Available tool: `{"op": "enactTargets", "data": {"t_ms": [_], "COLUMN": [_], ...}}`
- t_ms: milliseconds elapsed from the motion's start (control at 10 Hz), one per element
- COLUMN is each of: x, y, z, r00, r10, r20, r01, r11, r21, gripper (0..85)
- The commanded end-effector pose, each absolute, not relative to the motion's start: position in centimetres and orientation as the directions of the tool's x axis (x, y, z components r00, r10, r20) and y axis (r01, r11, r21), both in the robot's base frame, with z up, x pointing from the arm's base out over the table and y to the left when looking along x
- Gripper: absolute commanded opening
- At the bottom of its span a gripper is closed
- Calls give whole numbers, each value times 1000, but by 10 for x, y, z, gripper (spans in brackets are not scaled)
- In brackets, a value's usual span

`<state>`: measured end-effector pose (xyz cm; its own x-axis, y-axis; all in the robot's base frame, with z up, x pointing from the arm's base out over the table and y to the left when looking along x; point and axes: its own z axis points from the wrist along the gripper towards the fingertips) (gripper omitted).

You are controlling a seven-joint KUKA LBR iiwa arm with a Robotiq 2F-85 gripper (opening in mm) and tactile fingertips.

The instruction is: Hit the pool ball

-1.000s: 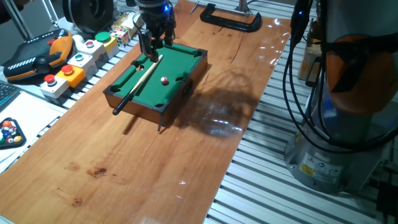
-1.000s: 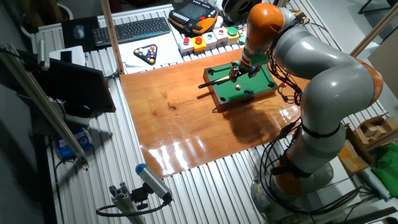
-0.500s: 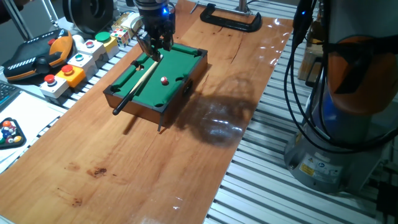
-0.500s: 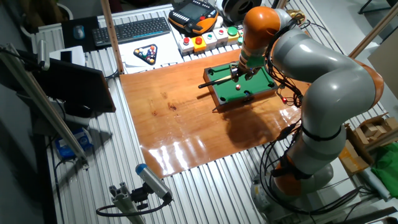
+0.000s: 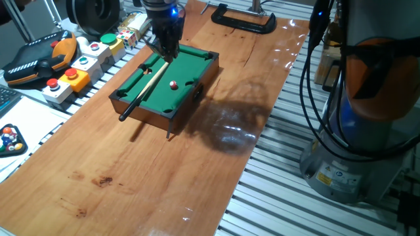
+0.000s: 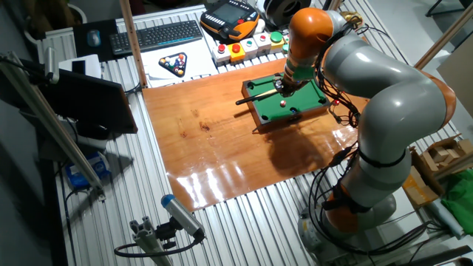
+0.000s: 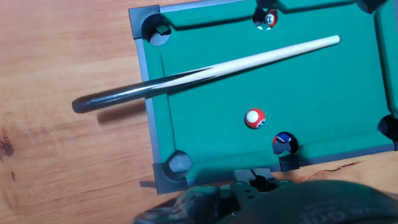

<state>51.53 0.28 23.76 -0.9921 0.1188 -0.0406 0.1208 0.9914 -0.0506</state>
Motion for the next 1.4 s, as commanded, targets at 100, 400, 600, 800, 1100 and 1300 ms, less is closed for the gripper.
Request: {"op": "enactTargets", "data": {"t_ms": [100, 400, 600, 800, 1100, 1300], "x": [516, 522, 527, 530, 534, 537], "y": [3, 3, 2, 0, -2, -4], "z": [237, 232, 228, 224, 218, 215], "r00": [-991, -981, -974, -955, -941, -936], "r10": [130, 186, 223, 295, 336, 349], "r20": [-43, -49, -47, -38, -38, -35], "r01": [133, 189, 226, 295, 336, 349], "r11": [990, 980, 972, 955, 942, 937], "r21": [-54, -65, -69, -7, 14, 18], "gripper": [7, 7, 7, 7, 7, 27]}}
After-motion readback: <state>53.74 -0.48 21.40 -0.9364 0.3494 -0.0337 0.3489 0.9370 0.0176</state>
